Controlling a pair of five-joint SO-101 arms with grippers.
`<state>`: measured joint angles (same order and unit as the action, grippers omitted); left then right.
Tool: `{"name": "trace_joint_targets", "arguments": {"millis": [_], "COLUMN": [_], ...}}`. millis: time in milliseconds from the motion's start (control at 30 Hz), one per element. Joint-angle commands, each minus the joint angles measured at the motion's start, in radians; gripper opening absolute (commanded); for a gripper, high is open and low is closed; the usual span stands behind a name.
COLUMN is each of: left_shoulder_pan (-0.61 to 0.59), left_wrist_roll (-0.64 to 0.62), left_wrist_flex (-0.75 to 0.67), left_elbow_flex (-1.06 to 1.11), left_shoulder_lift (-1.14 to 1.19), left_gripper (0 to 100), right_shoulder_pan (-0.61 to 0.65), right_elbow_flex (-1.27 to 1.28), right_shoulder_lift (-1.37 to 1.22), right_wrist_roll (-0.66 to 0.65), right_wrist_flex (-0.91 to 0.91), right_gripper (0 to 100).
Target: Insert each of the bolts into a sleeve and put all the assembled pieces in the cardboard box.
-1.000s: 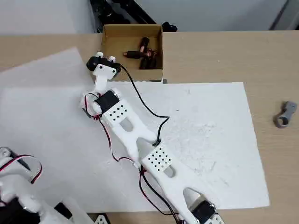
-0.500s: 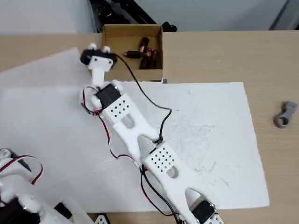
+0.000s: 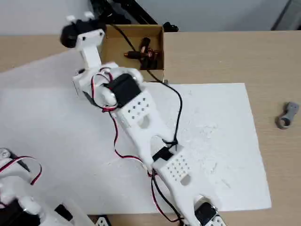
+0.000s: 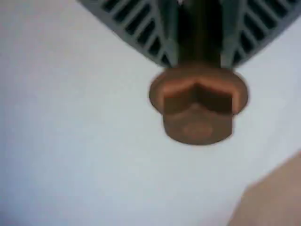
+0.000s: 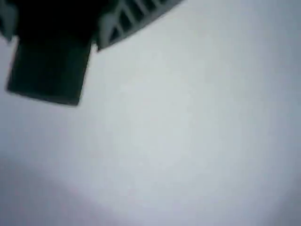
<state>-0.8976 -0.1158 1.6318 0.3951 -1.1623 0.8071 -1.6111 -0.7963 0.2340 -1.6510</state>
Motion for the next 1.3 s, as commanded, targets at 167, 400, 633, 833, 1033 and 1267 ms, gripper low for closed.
{"name": "trace_joint_targets", "arguments": {"millis": [167,400,633,833,1033,1267], "left_shoulder_pan": [0.069,0.359,0.563,0.839,0.888,0.89], "left_wrist_roll": [0.04,0.018,-0.049,-0.081,-0.209,-0.273], "left_wrist_flex": [-0.175,-0.233,-0.474,-0.571,-0.54,-0.408], "left_elbow_flex": [-0.004,0.035,0.091,0.077,-0.162,-0.47], "left_shoulder_lift": [-0.003,-0.003,-0.002,0.046,0.253,0.45], "left_gripper": [1,1,1,1,3,5], "right_shoulder_pan": [-0.013,-0.012,-0.016,-0.019,-0.087,-0.154], "right_elbow_flex": [-0.071,-0.071,-0.069,-0.069,-0.066,-0.066], "right_shoulder_lift": [0.357,0.604,0.786,0.84,0.837,0.849], "right_wrist_roll": [-0.23,-0.27,-0.265,-0.265,-0.265,-0.265], "right_wrist_flex": [0.004,-0.002,-0.012,-0.019,-0.025,-0.045], "right_gripper": [7.9,7.9,5.2,0.4,0.4,0.2]}}
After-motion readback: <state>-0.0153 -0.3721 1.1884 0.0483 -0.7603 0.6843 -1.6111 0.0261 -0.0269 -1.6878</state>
